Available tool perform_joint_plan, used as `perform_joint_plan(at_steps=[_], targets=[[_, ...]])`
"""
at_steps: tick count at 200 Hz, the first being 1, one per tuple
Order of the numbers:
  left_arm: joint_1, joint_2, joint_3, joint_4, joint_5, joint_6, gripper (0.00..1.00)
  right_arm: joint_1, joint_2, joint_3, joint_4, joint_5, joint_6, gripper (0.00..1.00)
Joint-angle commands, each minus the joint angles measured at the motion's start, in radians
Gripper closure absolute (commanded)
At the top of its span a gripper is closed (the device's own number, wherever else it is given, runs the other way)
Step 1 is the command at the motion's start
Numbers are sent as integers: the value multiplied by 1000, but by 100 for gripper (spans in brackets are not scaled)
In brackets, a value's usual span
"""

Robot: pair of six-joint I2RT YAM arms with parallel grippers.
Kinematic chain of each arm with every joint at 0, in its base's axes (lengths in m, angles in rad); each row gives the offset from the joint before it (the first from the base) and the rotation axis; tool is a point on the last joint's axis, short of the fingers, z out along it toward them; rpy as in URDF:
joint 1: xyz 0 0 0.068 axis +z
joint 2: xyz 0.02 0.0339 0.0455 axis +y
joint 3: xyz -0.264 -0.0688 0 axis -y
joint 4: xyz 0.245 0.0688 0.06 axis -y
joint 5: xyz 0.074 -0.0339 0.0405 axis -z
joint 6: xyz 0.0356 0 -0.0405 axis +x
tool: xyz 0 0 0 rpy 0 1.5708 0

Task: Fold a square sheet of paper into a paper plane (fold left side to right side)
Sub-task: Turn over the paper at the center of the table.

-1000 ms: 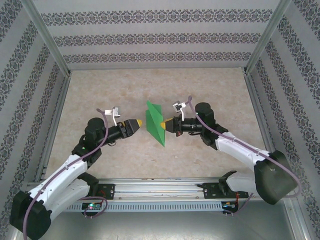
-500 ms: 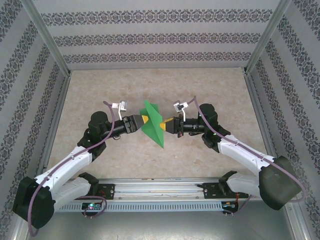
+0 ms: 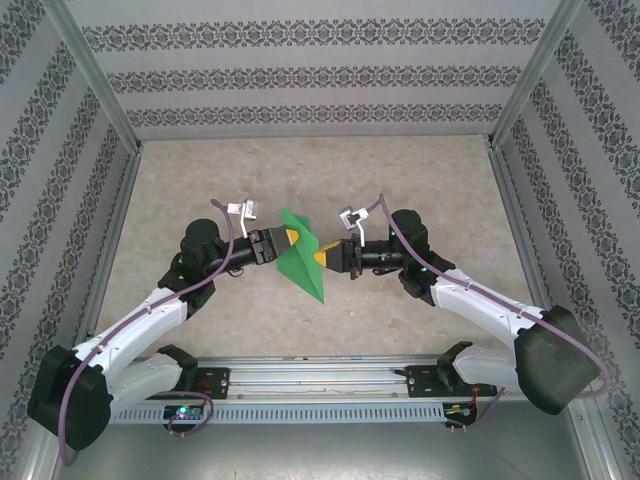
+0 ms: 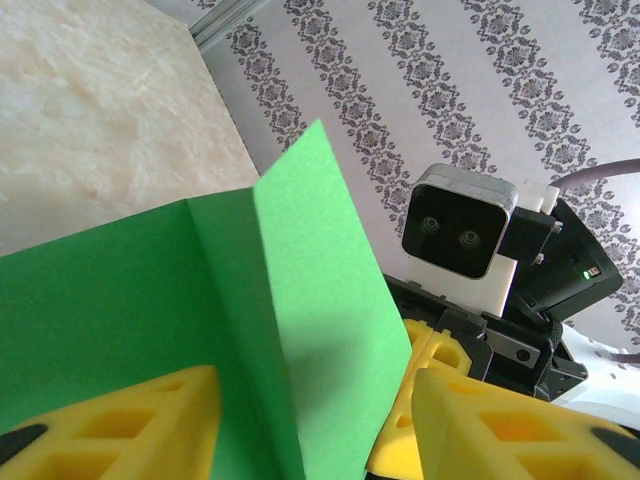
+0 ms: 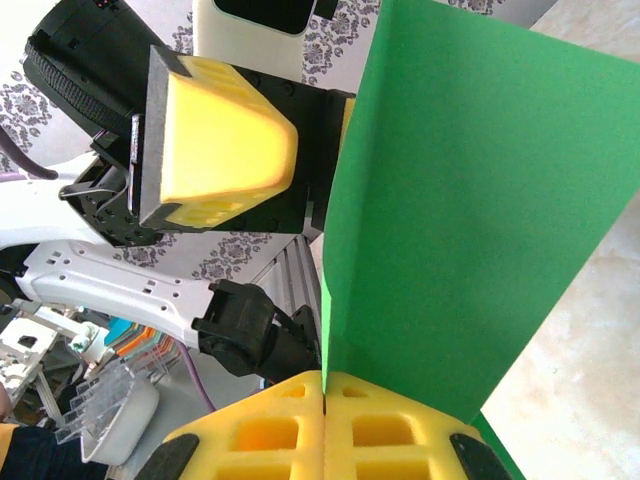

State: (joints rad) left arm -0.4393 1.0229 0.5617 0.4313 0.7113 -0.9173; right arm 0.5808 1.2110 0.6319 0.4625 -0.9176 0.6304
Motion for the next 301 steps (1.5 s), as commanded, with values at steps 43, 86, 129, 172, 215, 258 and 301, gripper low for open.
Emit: perform_joint_plan(at_steps=[43, 86, 129, 172, 215, 258, 301], targets=[[-14, -3, 29, 23, 2, 41, 64, 17, 12, 8, 51, -7, 18, 100], [-15, -8, 29, 10, -8, 49, 78, 18, 24, 11, 50, -7, 27, 100], [-15, -21, 23, -1, -21, 54, 89, 17, 28, 11, 47, 10, 35, 100], [-16, -28, 22, -8, -33, 55, 92, 7, -2, 5, 16, 38, 33, 81], [-19, -21, 27, -2, -39, 46, 92, -61, -142, -41, -123, 107, -16, 50], [-24, -19, 32, 8, -41, 34, 92, -68, -221, -149, -129, 168, 3, 19], [-31, -12, 35, 21, -42, 22, 92, 30, -103, -135, -3, 153, 16, 13]])
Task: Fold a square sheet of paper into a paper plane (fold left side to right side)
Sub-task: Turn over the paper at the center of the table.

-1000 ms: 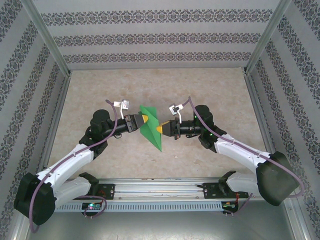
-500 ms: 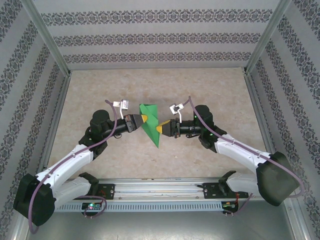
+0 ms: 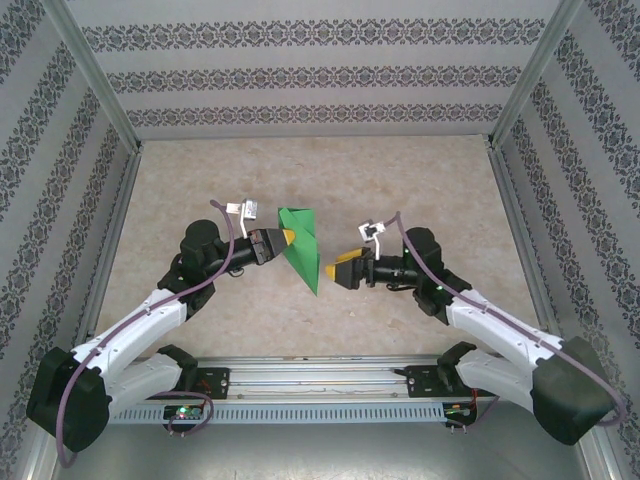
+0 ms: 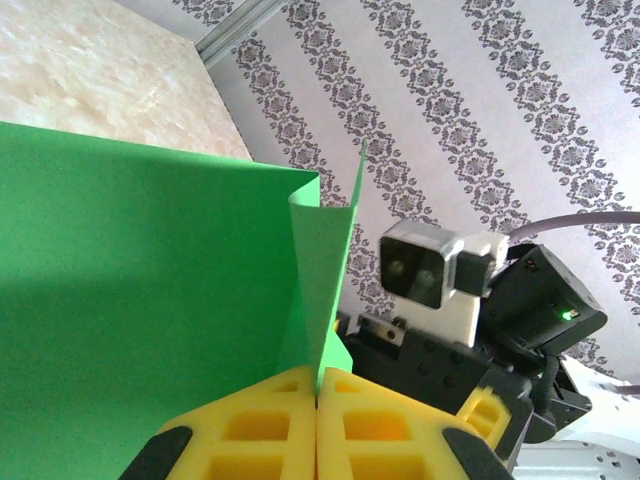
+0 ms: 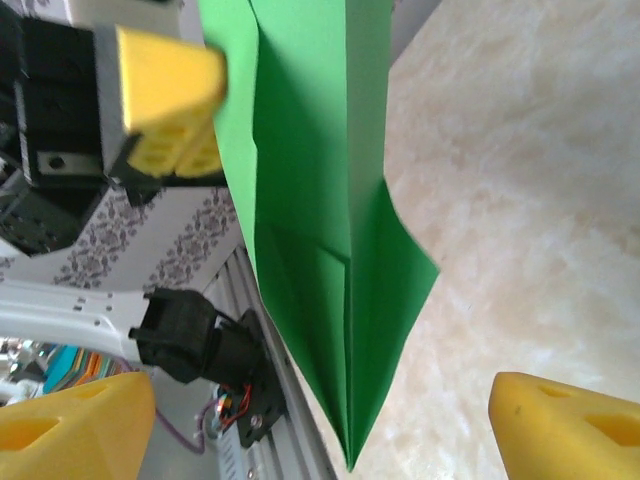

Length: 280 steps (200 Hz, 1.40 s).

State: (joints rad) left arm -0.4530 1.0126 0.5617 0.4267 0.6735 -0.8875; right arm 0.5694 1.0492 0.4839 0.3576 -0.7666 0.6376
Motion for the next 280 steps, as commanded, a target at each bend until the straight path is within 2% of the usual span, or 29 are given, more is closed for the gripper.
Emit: perform_joint_plan(at_steps=[1, 27, 65, 86, 147, 156, 177, 218, 256, 280], targets=[[-17, -1, 35, 26, -5, -7, 92, 43, 63, 14, 106, 2, 9, 13], [-20, 0, 40, 23, -4, -8, 92, 77, 143, 58, 164, -19, 20, 13], [-21, 5, 38, 31, -5, -18, 92, 85, 168, 88, 196, -22, 19, 22], [-23, 14, 35, 46, -3, -30, 92, 85, 174, 100, 198, -32, 19, 37], [-24, 23, 31, 39, -9, -25, 88, 76, 179, 114, 168, -25, 5, 70], [-23, 21, 28, 37, -12, -22, 84, 75, 178, 114, 164, -25, 4, 74], [-23, 11, 25, 8, -28, -6, 66, 73, 174, 114, 153, -20, -1, 81], [-21, -61, 26, -165, -123, 82, 45, 71, 156, 120, 108, -6, -22, 96], [-10, -197, 26, -383, -282, 156, 27, 72, 127, 140, -16, 41, -77, 100], [-6, -290, 24, -495, -388, 184, 19, 84, 99, 177, -204, 169, -158, 100]])
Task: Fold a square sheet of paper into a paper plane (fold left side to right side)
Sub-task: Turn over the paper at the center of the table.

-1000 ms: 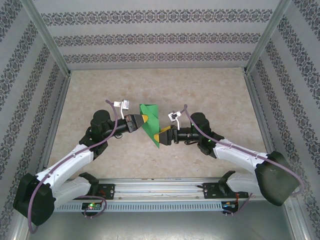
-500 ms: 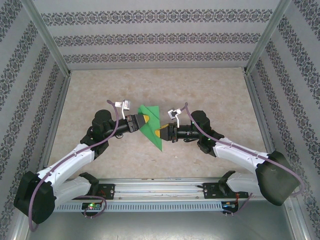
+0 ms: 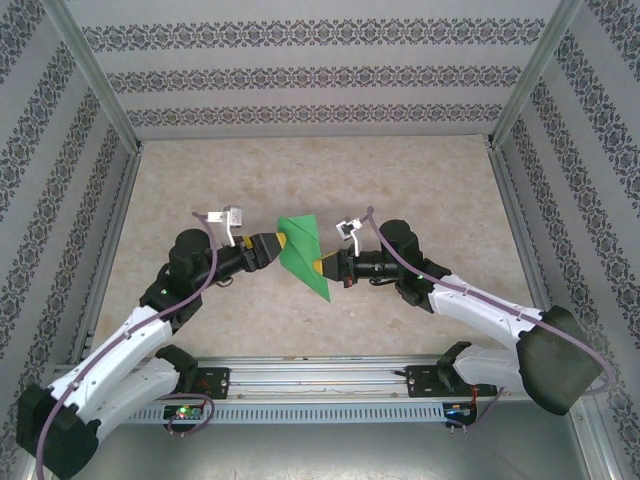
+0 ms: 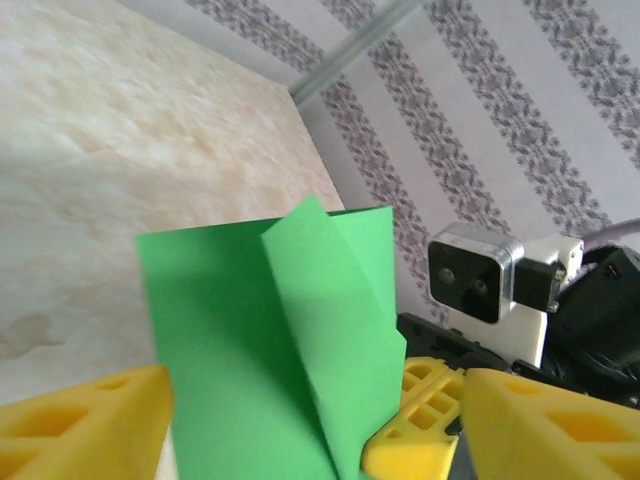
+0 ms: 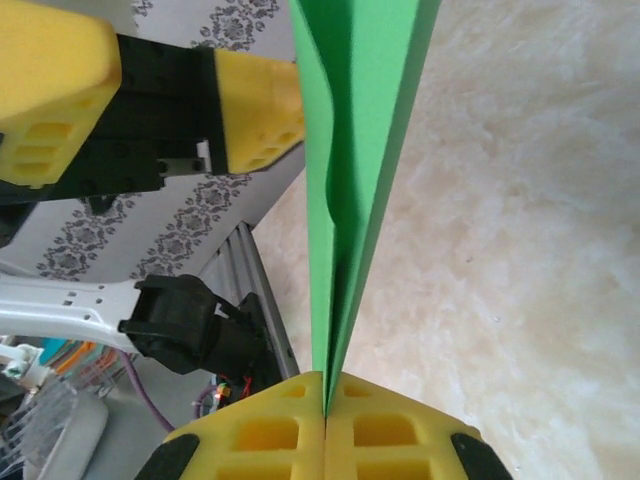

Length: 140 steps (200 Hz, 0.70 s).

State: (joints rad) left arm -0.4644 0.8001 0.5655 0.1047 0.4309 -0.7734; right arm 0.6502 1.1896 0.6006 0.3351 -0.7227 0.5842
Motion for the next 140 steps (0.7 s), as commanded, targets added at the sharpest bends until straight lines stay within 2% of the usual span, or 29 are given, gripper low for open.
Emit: perform_joint_plan(at_steps=[1, 14, 44, 71, 115, 140], targets=[[6, -80, 21, -179, -150, 70, 19, 5, -43, 63, -192, 134, -108, 100], [6, -122, 31, -260, -200, 84, 16, 30, -53, 110, -341, 252, -169, 100], [7, -186, 55, -455, -303, 108, 12, 108, -44, 260, -670, 635, -274, 100], [7, -244, 50, -581, -397, 112, 10, 195, 9, 386, -875, 981, -296, 100], [7, -352, 50, -747, -520, 118, 8, 306, 214, 560, -1116, 1353, -272, 100], [7, -408, 45, -834, -578, 106, 6, 352, 351, 655, -1246, 1503, -232, 100]])
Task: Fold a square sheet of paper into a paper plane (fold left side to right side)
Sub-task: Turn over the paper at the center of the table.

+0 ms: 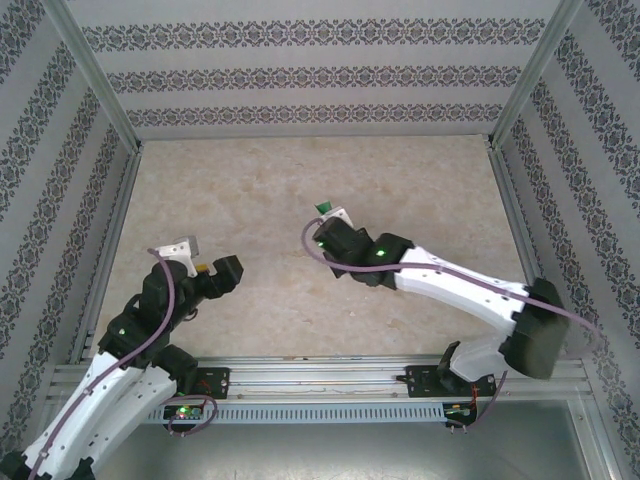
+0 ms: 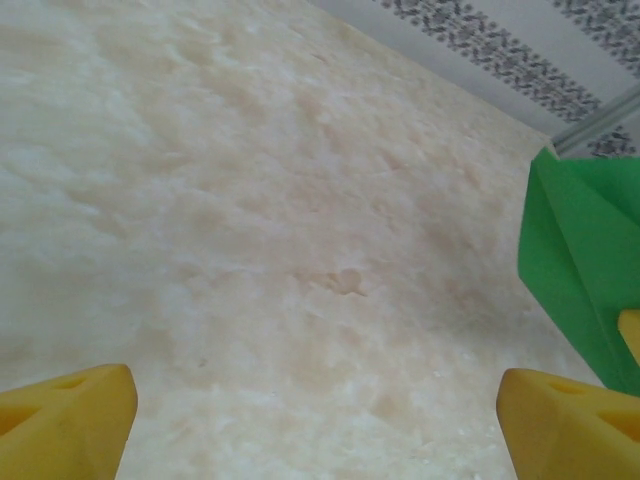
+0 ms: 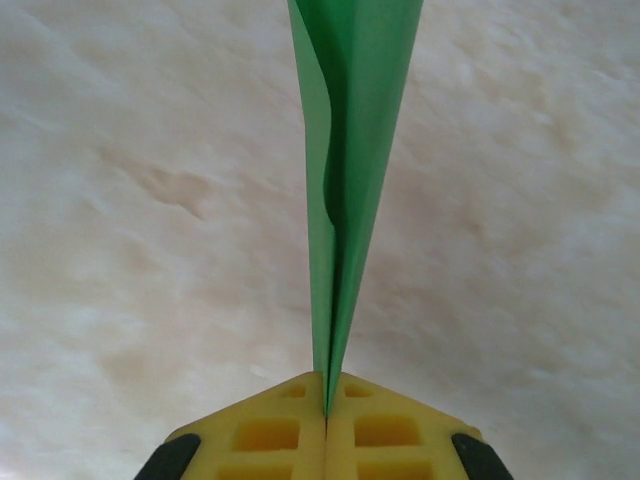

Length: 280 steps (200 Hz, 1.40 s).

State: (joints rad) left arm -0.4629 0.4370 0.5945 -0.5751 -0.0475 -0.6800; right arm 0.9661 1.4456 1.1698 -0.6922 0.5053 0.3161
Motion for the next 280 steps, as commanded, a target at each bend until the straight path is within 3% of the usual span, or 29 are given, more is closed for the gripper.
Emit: perform_joint_plan(at_steps=[1, 35, 80, 122, 146, 202, 238, 280], targets=[[6, -47, 16, -158, -104, 11, 6, 37, 101, 91, -226, 280, 39, 100], [5, -99, 5, -273, -201, -41, 6, 60, 293, 190, -374, 401, 108, 100], [5, -122, -2, -307, -234, -70, 5, 80, 480, 224, -355, 390, 121, 100], [6, -121, -9, -290, -226, -84, 4, 91, 575, 237, -267, 234, 90, 100], [6, -119, -9, -283, -225, -80, 4, 87, 583, 237, -211, 86, 92, 84], [6, -53, -7, -211, -151, -87, 3, 21, 423, 125, -72, -168, 135, 48], [6, 41, -46, -60, -30, -113, 3, -42, 245, -1, 34, -281, 157, 35], [6, 208, -104, 172, 151, -159, 8, -150, 41, -155, 163, -380, 175, 29]])
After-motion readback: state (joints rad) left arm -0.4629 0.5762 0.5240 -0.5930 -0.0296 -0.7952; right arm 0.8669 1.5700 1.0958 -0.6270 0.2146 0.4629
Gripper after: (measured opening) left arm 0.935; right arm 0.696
